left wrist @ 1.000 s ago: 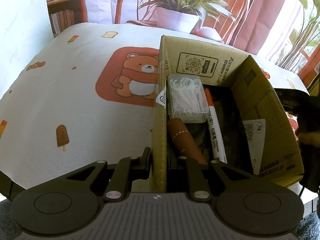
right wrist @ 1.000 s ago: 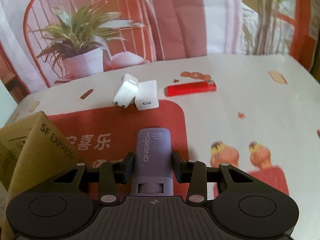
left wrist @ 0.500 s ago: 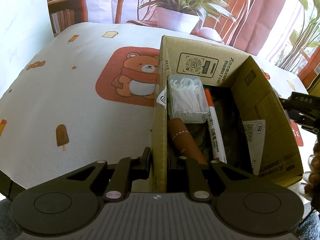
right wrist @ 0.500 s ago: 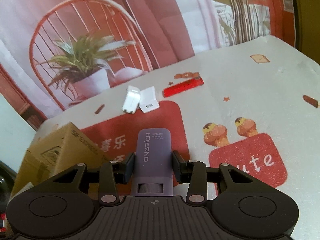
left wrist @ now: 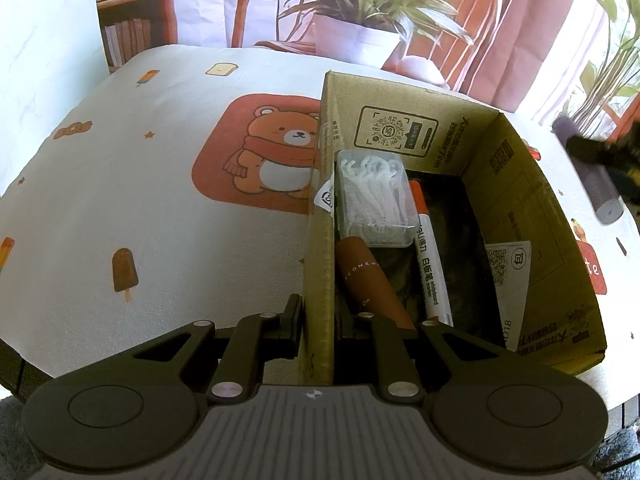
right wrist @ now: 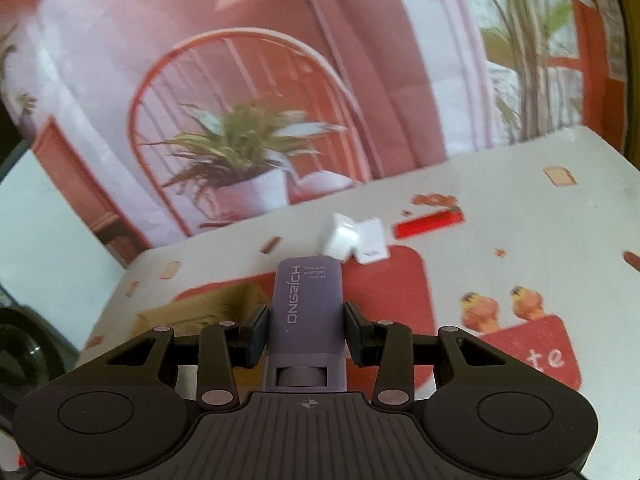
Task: Organize rigid objects
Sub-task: 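Carry the power bank into the box and lower it with the right tool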
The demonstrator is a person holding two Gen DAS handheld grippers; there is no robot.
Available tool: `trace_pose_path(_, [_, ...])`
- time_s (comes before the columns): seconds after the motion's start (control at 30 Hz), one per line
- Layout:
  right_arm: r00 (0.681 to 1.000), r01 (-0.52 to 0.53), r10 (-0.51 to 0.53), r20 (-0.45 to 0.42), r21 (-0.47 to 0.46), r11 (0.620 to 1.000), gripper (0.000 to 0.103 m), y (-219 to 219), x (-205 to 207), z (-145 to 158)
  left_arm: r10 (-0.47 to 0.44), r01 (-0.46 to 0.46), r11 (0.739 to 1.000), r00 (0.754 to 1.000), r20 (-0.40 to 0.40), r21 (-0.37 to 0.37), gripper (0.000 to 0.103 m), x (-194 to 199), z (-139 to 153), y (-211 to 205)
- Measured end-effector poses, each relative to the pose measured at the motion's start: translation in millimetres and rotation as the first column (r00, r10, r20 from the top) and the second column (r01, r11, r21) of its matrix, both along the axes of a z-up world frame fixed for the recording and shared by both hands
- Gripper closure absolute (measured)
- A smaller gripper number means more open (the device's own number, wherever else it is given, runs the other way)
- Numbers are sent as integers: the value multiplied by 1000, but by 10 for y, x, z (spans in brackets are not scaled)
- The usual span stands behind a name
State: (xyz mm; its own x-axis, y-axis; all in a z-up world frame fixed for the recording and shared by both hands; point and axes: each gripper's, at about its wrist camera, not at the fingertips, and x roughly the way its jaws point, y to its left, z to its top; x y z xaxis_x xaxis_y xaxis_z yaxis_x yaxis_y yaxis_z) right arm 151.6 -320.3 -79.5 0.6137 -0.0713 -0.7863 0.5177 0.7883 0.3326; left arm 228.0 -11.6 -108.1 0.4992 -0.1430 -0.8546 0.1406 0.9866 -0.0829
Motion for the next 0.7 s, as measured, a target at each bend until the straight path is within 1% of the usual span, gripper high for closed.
trace_pose_path(0.17, [997,-59,59,51,3,998,66,184,123,217,2,-2,1000,1000,0,-1,86,4,4,3])
trace_pose_path(0.27, [992,-117,116,58,7,993,66,352,223,279,4,-4,1000,1000,-1,-2,86,9,12,5])
trace_pose_path(0.4, [982,-184,184,29,-20,983,66,568,362,230,4,-4,1000,1000,-1,-3,86,9,13,4])
trace_pose_path(0.5, [979,-203,203,12,-11,979,66,661,430,167,6,-6,1000,1000,-1,-6,86,9,16,12])
trace_pose_path(0.7, [971,-238,236,-47,-53,970,66,800,504,46,6,-6,1000,1000,-2,-7,86,8,19,15])
